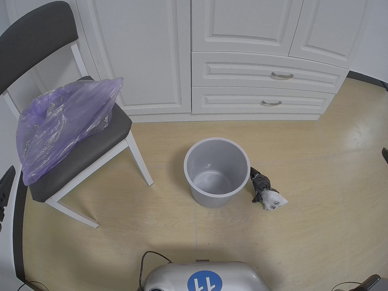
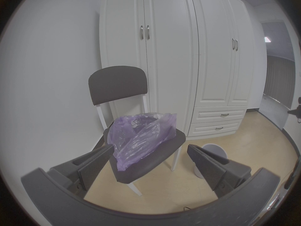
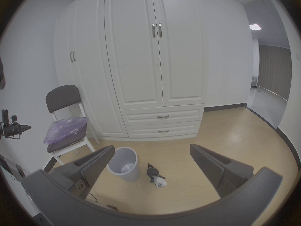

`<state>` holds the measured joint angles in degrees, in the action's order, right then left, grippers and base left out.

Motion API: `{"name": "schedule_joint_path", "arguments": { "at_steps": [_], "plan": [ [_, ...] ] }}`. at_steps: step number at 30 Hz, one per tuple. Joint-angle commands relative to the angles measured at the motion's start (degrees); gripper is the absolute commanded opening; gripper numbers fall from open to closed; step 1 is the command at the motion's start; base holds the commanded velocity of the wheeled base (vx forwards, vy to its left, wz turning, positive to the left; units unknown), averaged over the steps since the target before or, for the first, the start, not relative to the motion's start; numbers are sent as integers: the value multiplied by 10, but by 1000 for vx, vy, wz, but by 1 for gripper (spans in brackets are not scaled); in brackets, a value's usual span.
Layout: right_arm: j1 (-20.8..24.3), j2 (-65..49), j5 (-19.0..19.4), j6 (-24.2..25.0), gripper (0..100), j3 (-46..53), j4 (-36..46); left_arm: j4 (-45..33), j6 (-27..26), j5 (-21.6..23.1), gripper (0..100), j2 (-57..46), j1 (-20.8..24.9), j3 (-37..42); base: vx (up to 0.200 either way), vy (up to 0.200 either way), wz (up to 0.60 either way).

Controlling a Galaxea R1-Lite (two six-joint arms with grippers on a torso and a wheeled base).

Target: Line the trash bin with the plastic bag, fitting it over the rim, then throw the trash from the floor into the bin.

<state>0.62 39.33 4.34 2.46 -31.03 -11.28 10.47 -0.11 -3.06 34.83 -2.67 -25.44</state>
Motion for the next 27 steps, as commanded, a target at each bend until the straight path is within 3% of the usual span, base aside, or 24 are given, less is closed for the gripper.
{"name": "schedule_joint_path", "arguments": {
  "at_steps": [1,15,27],
  "plan": [
    [1,62,1,0,100,-24,-19,23,-13,0,100,59,-13,-5,0,0,0],
    [39,138,0,34,100,-57,-49,46,-19,0,100,125,-48,-36,0,0,0],
    [41,153,-1,57,100,-44,-87,59,-35,0,100,147,-52,-38,0,0,0]
  ]
}}
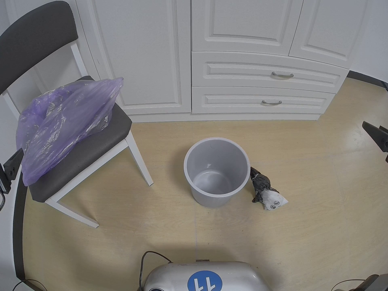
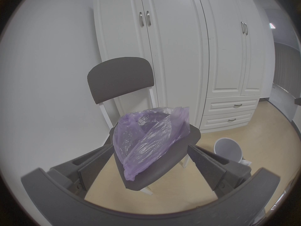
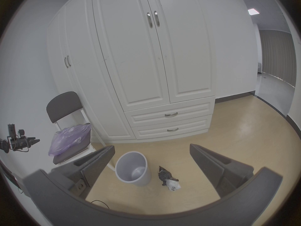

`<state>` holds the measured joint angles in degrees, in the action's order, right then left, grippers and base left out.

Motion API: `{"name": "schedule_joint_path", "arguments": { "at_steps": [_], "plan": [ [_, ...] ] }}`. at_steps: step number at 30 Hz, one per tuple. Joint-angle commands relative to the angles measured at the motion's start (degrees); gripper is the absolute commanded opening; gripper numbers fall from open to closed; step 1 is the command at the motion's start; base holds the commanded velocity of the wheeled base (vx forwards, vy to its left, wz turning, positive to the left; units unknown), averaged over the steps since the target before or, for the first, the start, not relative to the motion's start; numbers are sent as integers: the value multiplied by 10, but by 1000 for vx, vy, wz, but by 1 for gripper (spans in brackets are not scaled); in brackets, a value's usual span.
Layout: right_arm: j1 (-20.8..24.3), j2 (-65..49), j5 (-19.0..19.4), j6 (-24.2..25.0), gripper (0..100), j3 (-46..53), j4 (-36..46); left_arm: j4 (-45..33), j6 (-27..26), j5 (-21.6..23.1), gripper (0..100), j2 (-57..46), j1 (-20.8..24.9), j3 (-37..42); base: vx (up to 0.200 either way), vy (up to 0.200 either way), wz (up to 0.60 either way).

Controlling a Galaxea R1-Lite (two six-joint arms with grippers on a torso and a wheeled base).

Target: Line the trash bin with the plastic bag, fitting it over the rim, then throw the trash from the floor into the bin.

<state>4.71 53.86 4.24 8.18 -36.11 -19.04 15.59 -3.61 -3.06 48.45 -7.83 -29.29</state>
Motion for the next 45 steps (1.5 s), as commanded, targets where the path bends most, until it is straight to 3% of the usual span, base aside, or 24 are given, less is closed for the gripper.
{"name": "schedule_joint_path", "arguments": {
  "at_steps": [1,11,24,29,36,38,45],
  "plan": [
    [0,8,0,1,100,8,-10,10,0,0,100,14,-1,0,0,0,0],
    [26,18,-4,1,100,10,-11,40,-1,1,100,28,-33,-4,0,0,0],
    [109,80,-127,2,100,31,-101,43,-8,4,100,40,-61,-15,0,0,0],
    [109,100,-144,1,100,38,-133,75,-6,4,100,69,-66,-17,0,0,0],
    [109,96,-145,0,100,38,-137,129,-7,12,100,117,-113,-17,0,0,0],
    [109,95,-145,0,100,38,-137,133,-6,25,100,121,-120,-17,0,0,0],
    [109,92,-145,0,100,38,-138,135,-5,136,100,131,-194,-17,0,0,0]
  ]
}}
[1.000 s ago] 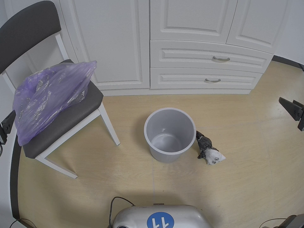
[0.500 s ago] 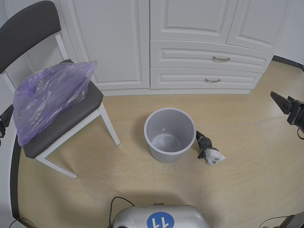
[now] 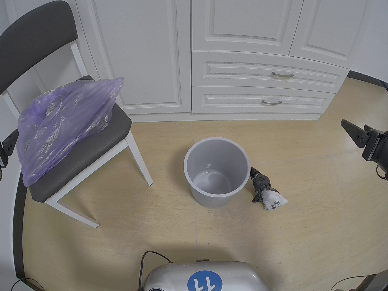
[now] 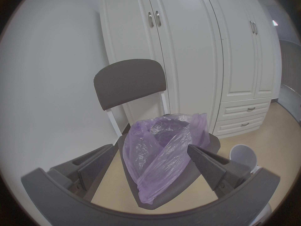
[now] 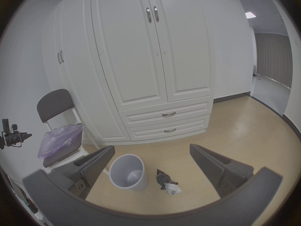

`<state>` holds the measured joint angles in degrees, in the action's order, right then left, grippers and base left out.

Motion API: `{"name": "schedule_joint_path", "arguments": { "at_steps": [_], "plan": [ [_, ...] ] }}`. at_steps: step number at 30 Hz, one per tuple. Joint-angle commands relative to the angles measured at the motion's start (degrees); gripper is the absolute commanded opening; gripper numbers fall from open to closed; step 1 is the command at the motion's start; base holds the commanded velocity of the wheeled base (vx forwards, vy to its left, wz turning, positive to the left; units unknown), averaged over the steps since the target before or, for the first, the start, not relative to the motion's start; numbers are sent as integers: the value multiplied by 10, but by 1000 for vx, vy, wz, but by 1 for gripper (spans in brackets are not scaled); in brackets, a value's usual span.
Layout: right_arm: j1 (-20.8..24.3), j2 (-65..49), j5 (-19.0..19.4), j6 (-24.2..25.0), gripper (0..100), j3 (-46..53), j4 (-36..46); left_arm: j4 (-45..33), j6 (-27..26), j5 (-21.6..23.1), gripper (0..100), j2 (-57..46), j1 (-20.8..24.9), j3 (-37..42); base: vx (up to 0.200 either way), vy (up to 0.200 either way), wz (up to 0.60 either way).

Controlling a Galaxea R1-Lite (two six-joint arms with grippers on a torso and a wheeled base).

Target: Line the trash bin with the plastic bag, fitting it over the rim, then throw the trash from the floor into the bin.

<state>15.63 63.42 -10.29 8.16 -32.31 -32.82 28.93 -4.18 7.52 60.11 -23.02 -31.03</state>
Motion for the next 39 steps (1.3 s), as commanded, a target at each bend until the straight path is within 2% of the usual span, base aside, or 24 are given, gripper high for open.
{"name": "schedule_joint_path", "arguments": {
  "at_steps": [1,11,24,31,35,39],
  "plan": [
    [0,-5,0,0,100,0,-1,2,0,36,100,15,-46,0,0,0,0],
    [-2,-6,-2,-1,100,0,0,3,-1,39,100,34,-48,0,0,0,0],
    [-6,-1,-3,0,100,-4,-1,89,-1,36,100,102,-41,-9,0,0,0],
    [-8,-1,-3,-1,100,-4,0,87,-6,32,100,99,-39,5,0,0,0],
    [-9,-1,-7,-2,100,-3,2,71,-47,-7,100,106,-38,26,0,0,0],
    [-26,5,-4,-2,100,-2,10,5,-50,-44,100,98,-9,37,0,0,0]
  ]
}}
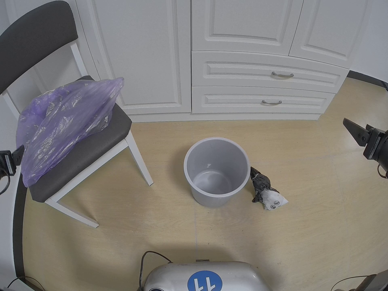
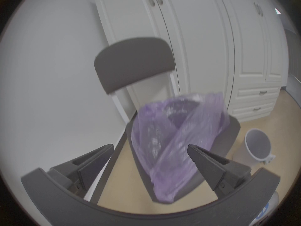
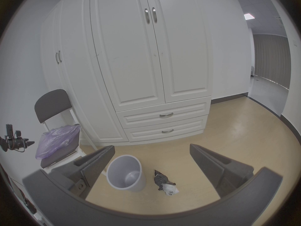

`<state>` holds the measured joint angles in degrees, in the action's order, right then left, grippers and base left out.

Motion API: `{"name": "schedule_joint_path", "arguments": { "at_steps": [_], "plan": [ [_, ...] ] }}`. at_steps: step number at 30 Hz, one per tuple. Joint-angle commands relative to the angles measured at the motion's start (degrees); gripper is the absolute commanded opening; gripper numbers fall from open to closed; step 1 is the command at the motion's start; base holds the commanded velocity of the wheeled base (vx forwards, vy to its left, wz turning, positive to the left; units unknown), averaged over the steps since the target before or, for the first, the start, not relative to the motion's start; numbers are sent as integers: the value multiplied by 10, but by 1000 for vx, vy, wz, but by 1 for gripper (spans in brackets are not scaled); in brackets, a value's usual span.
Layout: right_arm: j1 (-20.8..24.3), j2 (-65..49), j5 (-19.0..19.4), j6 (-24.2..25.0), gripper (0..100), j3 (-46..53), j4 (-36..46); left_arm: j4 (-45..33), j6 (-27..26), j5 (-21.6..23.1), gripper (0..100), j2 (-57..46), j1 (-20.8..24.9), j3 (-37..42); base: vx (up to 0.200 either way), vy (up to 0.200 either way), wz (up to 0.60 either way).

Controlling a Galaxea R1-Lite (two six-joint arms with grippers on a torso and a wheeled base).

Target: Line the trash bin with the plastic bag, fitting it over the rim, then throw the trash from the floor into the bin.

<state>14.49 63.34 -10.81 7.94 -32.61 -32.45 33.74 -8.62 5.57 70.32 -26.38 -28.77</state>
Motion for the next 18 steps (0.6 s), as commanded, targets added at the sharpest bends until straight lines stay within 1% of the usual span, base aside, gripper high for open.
{"name": "schedule_joint_path", "arguments": {
  "at_steps": [1,3,6,8,10,16,18],
  "plan": [
    [-20,11,1,-1,100,2,7,-68,-4,-26,100,-7,31,17,0,0,0],
    [-24,27,0,0,100,4,6,-101,-4,-24,100,-11,32,25,0,0,0],
    [-26,33,0,0,100,4,6,-105,-4,-23,100,-7,32,31,0,0,0],
    [-39,56,0,1,100,4,5,-97,6,-23,100,25,32,37,0,0,0],
    [-39,60,0,2,100,5,6,-87,13,-23,100,38,32,33,0,0,0],
    [-39,63,10,9,100,8,-2,-36,11,-23,100,83,22,33,0,0,0],
    [-37,63,10,12,100,9,-1,-32,11,-24,100,86,20,32,0,0,0]
  ]
}}
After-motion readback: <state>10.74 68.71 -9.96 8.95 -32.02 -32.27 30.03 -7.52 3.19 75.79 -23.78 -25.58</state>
